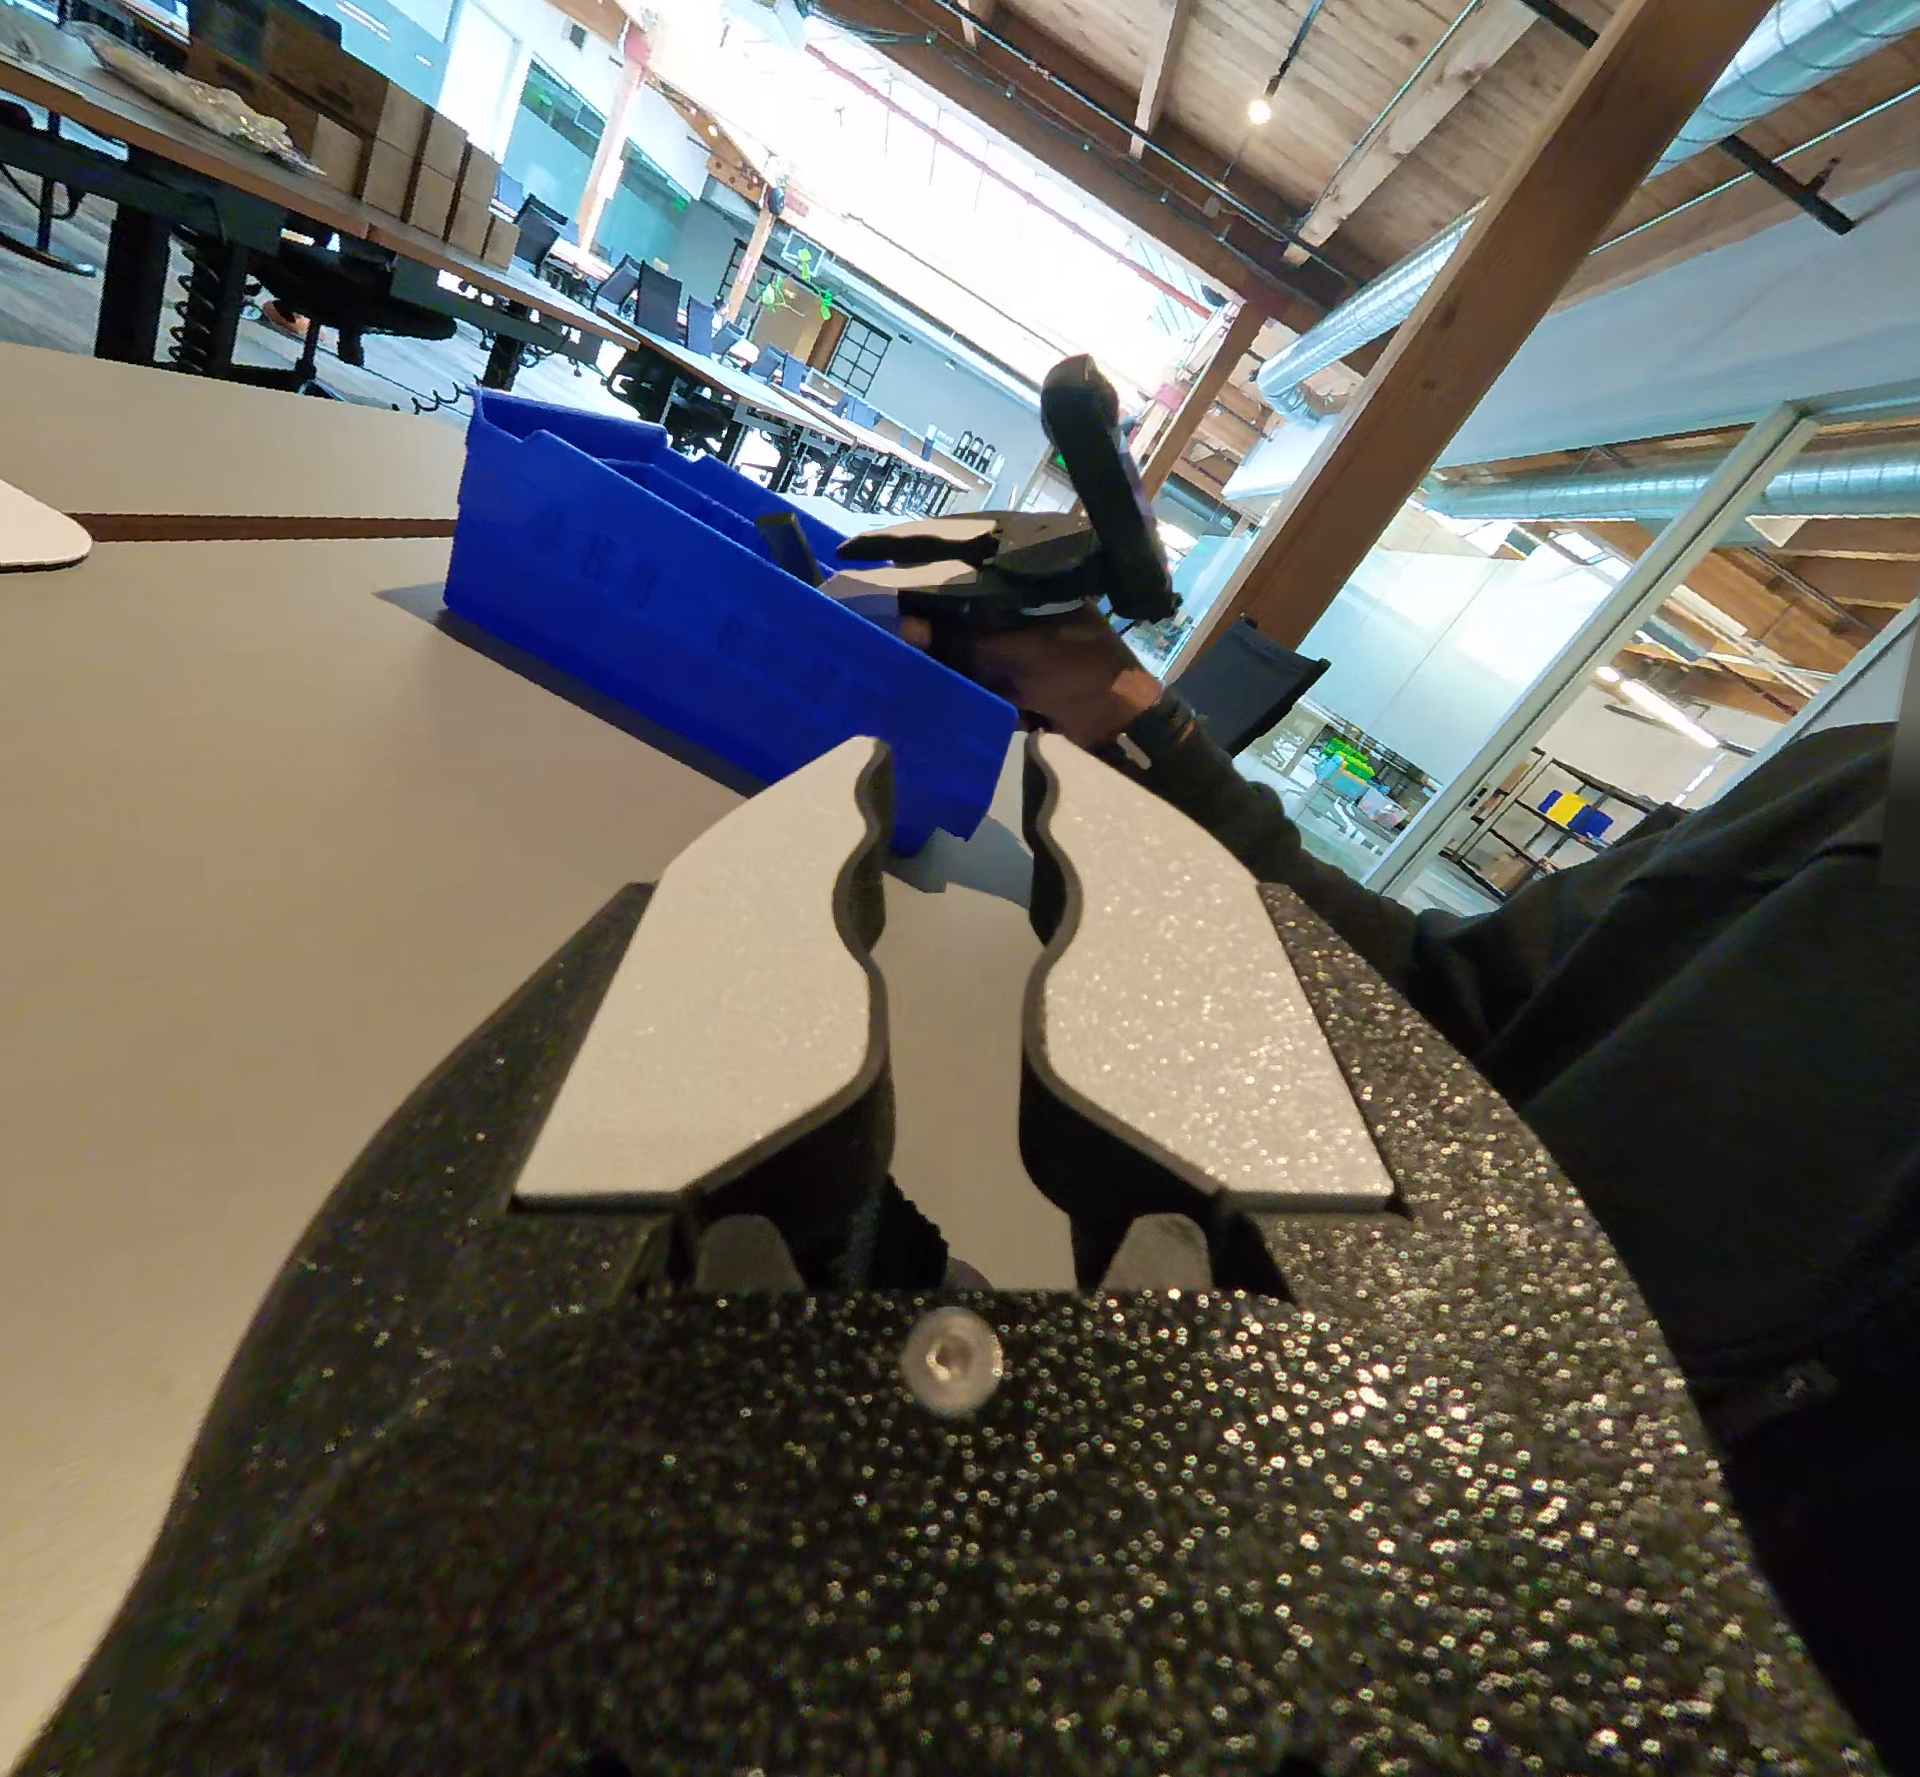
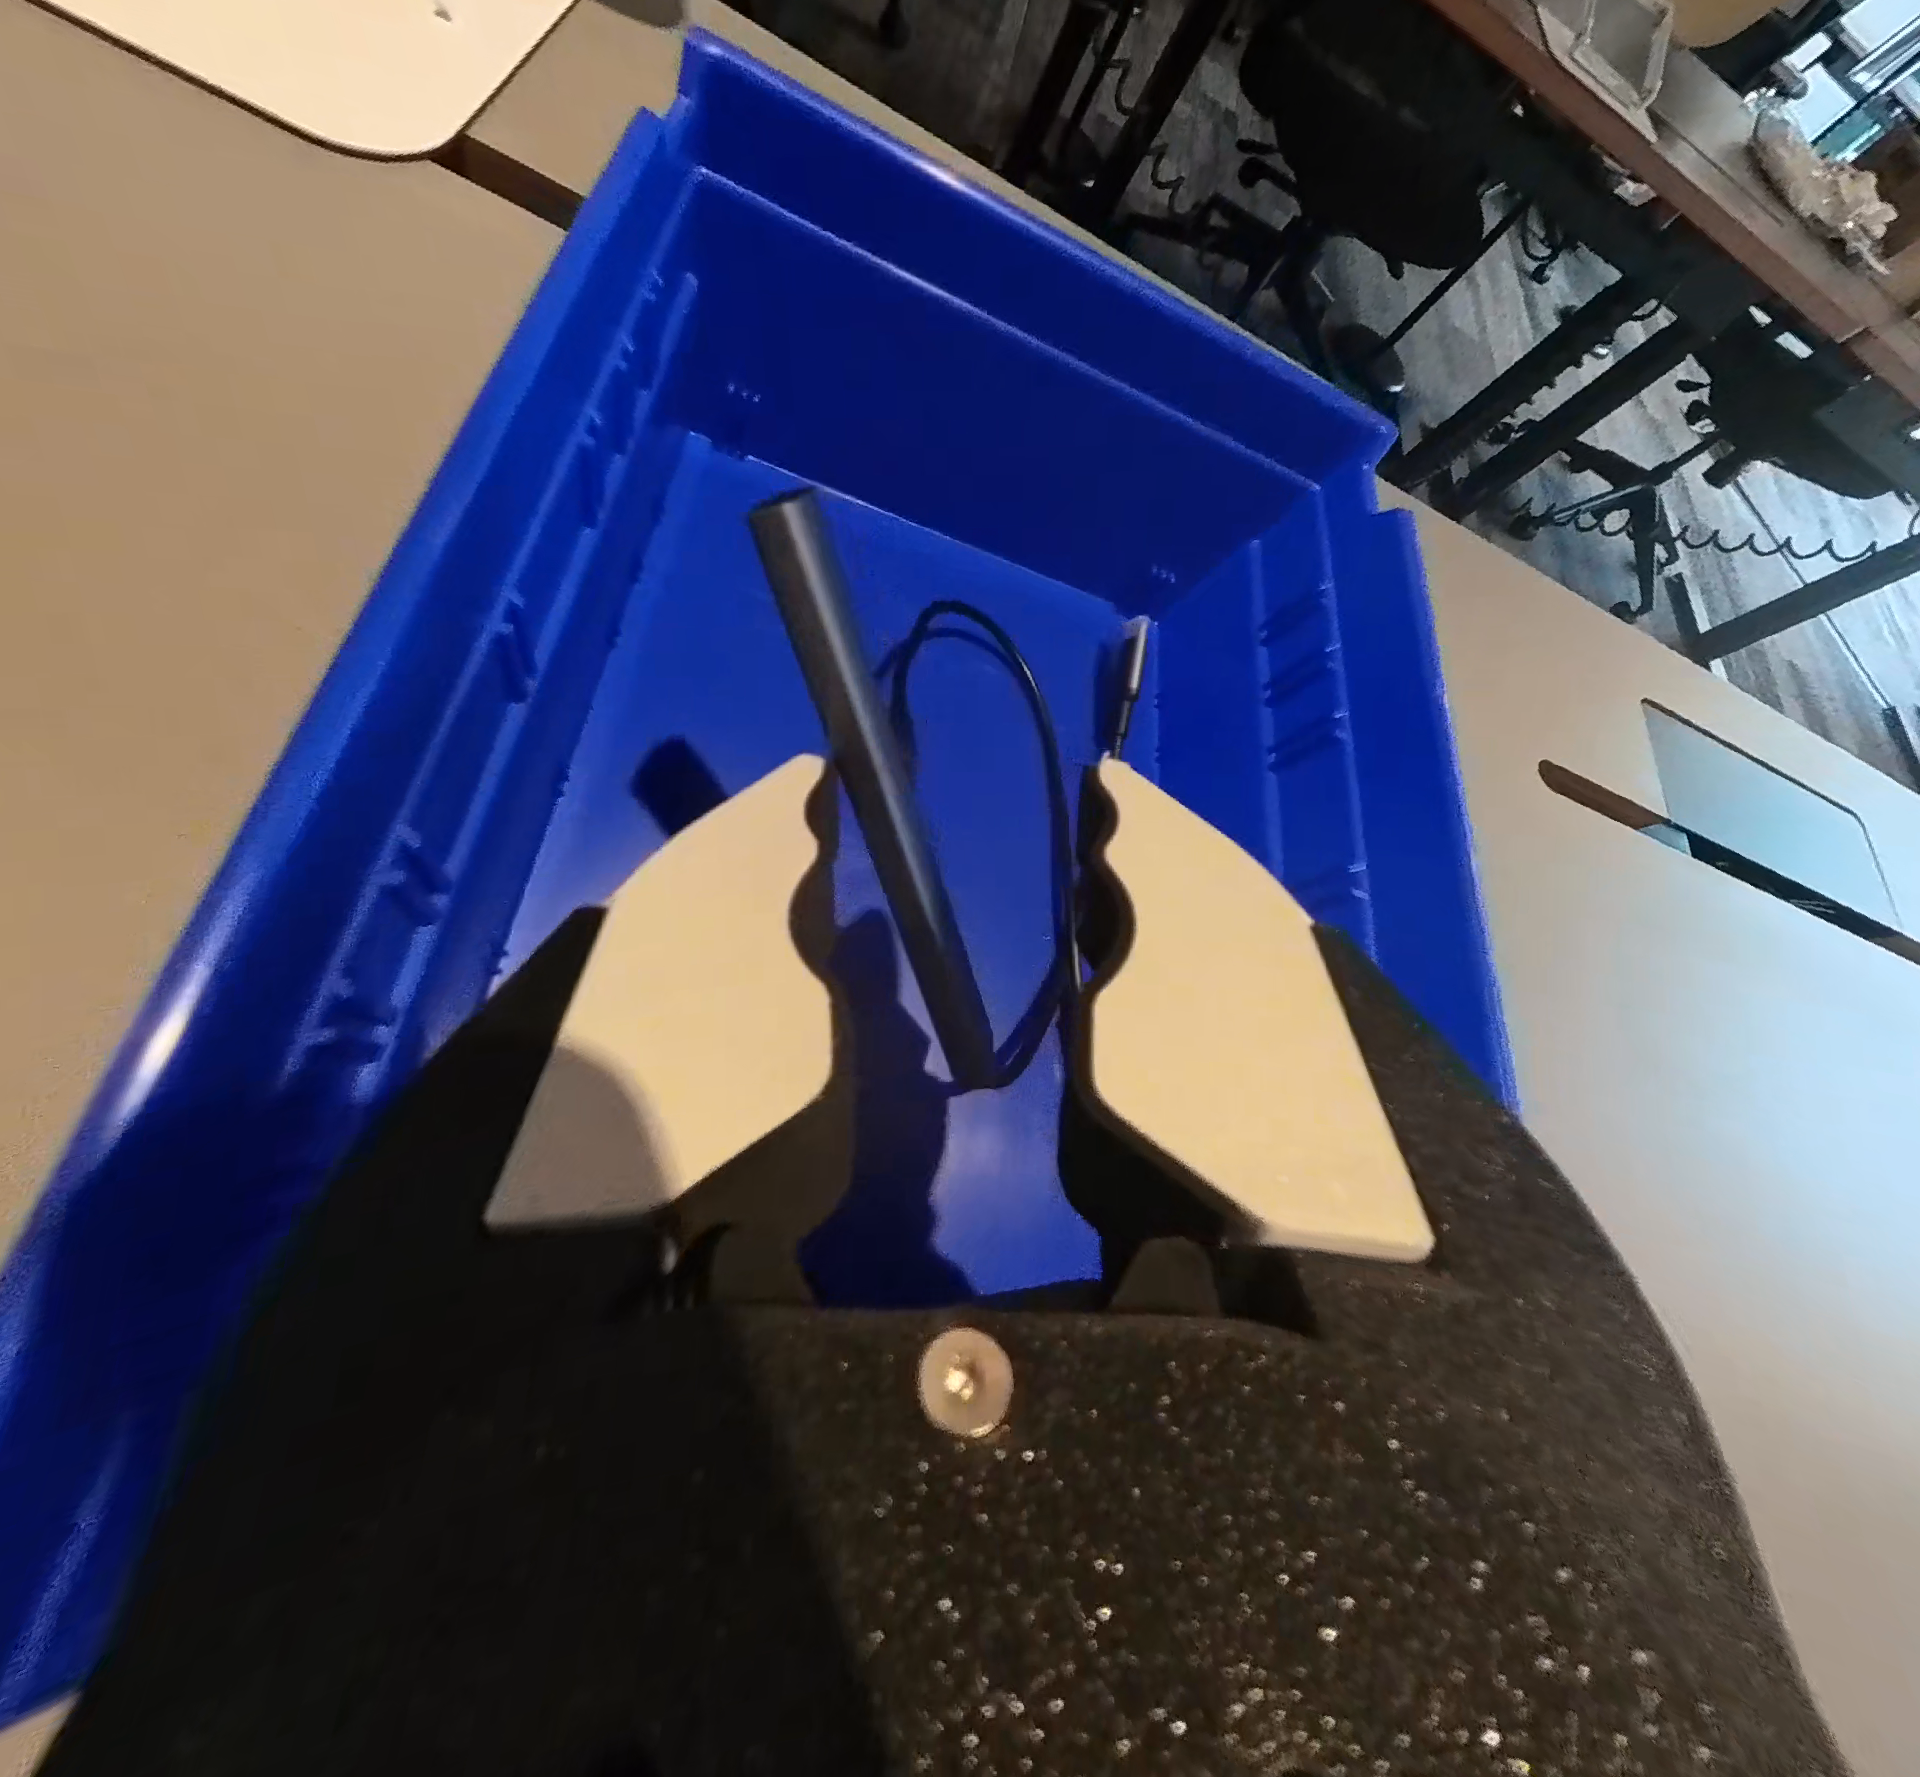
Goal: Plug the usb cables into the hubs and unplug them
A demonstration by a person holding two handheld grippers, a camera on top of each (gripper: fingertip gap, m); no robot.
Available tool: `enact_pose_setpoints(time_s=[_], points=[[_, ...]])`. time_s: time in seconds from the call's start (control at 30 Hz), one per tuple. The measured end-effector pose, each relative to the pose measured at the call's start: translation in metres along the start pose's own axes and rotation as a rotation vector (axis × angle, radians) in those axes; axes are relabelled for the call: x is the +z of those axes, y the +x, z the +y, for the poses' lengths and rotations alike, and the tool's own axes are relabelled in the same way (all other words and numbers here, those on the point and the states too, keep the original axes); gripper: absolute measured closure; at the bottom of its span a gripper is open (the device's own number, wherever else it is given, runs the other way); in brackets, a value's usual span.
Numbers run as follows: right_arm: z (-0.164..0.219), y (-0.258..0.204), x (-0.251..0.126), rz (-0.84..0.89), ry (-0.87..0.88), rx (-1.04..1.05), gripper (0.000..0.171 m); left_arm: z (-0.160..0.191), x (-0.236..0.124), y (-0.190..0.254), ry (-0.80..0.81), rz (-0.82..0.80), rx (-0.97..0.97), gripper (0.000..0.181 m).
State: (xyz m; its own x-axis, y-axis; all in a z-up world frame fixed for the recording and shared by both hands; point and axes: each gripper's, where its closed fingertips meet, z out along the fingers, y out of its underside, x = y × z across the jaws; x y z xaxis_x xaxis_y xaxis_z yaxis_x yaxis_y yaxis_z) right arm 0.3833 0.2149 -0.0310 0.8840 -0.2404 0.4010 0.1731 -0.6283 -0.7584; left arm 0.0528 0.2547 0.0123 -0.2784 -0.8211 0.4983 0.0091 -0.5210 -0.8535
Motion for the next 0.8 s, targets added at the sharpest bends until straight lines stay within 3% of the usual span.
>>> enact_pose_setpoints(time_s=[0.3, 0.4, 0.53, 0.67, 0.8], points=[[-0.001, -0.014, -0.010, -0.196, -0.010, 0.135, 0.089, -0.001, -0.002, -0.005, 0.006, -0.018, -0.002, 0.158], [-0.033, -0.005, -0.027, -0.212, 0.186, 0.191, 0.086, -0.003, -0.002, -0.005, 0.015, -0.026, 0.007, 0.158], [-0.096, -0.023, -0.082, -0.315, 0.567, 0.229, 0.087, -0.008, -0.005, -0.013, 0.029, -0.108, 0.071, 0.158], [-0.132, -0.094, -0.135, -0.491, 0.798, 0.218, 0.100, -0.015, -0.016, -0.036, 0.014, -0.331, 0.252, 0.156], [-0.120, -0.214, -0.144, -0.712, 0.736, 0.093, 0.103, -0.021, -0.032, -0.061, -0.026, -0.578, 0.439, 0.151]])
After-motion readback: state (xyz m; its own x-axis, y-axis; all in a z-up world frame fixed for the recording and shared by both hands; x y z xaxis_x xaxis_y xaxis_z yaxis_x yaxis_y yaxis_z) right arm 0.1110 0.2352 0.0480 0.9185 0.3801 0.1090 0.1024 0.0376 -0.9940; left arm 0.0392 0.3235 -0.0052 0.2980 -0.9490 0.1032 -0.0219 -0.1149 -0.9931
